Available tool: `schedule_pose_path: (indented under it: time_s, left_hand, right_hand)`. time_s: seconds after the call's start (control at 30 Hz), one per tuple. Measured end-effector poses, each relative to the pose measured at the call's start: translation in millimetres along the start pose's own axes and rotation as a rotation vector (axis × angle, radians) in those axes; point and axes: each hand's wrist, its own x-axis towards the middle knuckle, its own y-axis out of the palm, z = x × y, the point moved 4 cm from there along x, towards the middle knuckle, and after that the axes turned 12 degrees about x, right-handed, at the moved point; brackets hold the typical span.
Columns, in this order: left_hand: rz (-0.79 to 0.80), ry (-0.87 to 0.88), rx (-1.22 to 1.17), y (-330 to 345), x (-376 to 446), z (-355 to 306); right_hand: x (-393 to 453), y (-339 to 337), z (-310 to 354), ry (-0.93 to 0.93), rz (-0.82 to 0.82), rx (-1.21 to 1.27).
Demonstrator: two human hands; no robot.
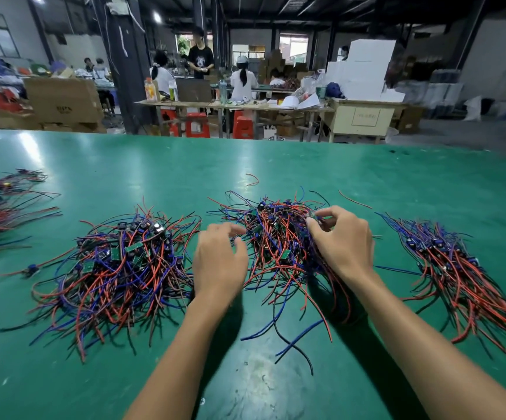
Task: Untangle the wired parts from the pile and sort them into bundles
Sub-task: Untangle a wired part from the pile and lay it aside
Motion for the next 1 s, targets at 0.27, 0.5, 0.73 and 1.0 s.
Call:
schedule_pose_path:
  time_s: [0.27,0.5,0.73,1.0]
  left_hand:
    - [0.542,-0.118,-0.993,29,-23,-46]
    - [0.616,-0.139,-0.989,34,-22,-33]
    - [0.855,-0.053,-0.960,42,-31,-34]
    - [0.828,-0.208,-1.069,40,-23,-26]
  right_hand:
    - [-75,-6,37,-0.416,0.047,0.110]
    - [-86,-13,18,-0.352,-0.047,0.302]
    - [-74,6,2,0.066,0.297,0.734]
    - [-61,-20,-12,-0.030,0.041,0.248]
